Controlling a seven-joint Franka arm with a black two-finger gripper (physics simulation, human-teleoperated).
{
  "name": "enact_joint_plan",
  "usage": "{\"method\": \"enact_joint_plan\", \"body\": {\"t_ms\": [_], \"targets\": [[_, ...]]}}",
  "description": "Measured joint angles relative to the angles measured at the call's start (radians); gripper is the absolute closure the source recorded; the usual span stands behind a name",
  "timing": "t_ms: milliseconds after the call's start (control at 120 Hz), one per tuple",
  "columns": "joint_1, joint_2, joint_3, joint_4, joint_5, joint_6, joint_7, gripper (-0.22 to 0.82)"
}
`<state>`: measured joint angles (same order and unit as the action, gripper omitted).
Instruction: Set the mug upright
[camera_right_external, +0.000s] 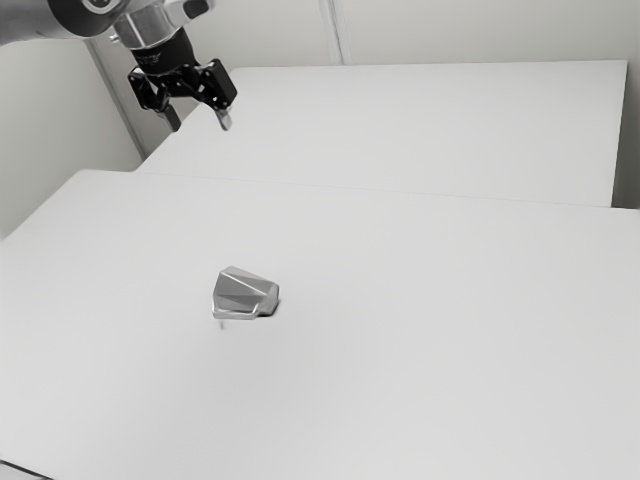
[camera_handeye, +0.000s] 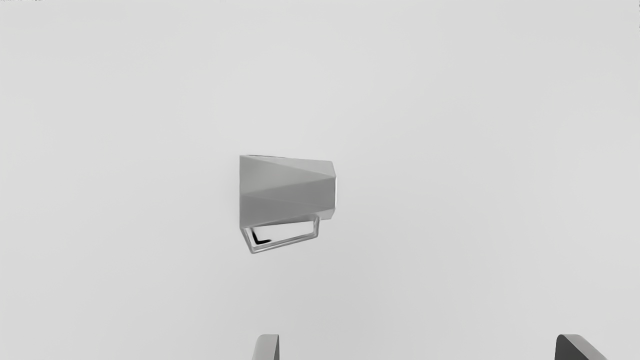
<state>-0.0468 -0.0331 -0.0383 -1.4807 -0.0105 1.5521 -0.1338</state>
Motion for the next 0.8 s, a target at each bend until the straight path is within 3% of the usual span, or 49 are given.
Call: {"method": "enact_joint_plan", "body": {"t_ms": [400, 575, 800], "targets": [[-0.05, -0.019, 0.003, -0.058, -0.004, -0.003, 0.004, 0.0], [-0.032, -0.091, 0.018, -0.187, -0.027, 0.025, 0.013, 0.0], [-0.032, -0.183, 0.104, -0.397, -0.103, 0.13, 0.069, 0.0]]}}
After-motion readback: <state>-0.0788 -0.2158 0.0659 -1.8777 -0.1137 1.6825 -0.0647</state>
